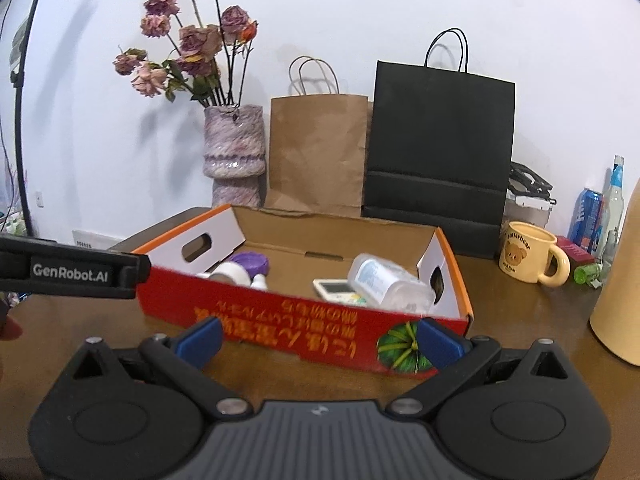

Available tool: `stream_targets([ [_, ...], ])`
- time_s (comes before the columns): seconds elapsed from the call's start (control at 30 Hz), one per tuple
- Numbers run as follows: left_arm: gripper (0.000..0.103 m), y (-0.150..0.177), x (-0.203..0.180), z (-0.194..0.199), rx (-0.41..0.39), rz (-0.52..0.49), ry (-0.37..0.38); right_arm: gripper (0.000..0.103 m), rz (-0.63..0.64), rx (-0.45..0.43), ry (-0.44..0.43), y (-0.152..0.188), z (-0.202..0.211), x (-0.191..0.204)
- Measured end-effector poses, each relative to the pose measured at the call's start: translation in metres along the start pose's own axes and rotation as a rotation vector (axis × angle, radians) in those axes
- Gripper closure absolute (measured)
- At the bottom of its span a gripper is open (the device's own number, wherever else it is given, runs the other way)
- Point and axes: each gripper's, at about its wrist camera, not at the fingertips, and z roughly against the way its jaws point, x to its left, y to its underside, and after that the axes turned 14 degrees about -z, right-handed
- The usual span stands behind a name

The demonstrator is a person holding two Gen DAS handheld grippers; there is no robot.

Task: Organize rigid objects
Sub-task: 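Move both grippers back from the box toward the remaining items, then grasp the round blue lid with the right gripper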

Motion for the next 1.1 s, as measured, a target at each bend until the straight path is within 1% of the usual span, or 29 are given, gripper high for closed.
stream_targets([
  [0.5,0.0,0.056,0.016,0.024,0.066,-0.005,0.01,0.0,0.05,0.069,-0.005,0.039,0.029,0.014],
  [0.67,0.0,0.066,0.022,0.033,0.06,-0.015,0.022,0.0,0.076,0.099,-0.002,0.051,0.034,0.019],
  [0.87,0.0,0.075,0.026,0.038,0.056,-0.027,0.046,0.0,0.091,0.147,0.0,0.06,0.031,0.023],
  [1.1,0.0,0.079,0.028,0.035,0.067,-0.022,0.079,0.0,0.107,0.204,-0.001,0.064,0.013,0.028],
])
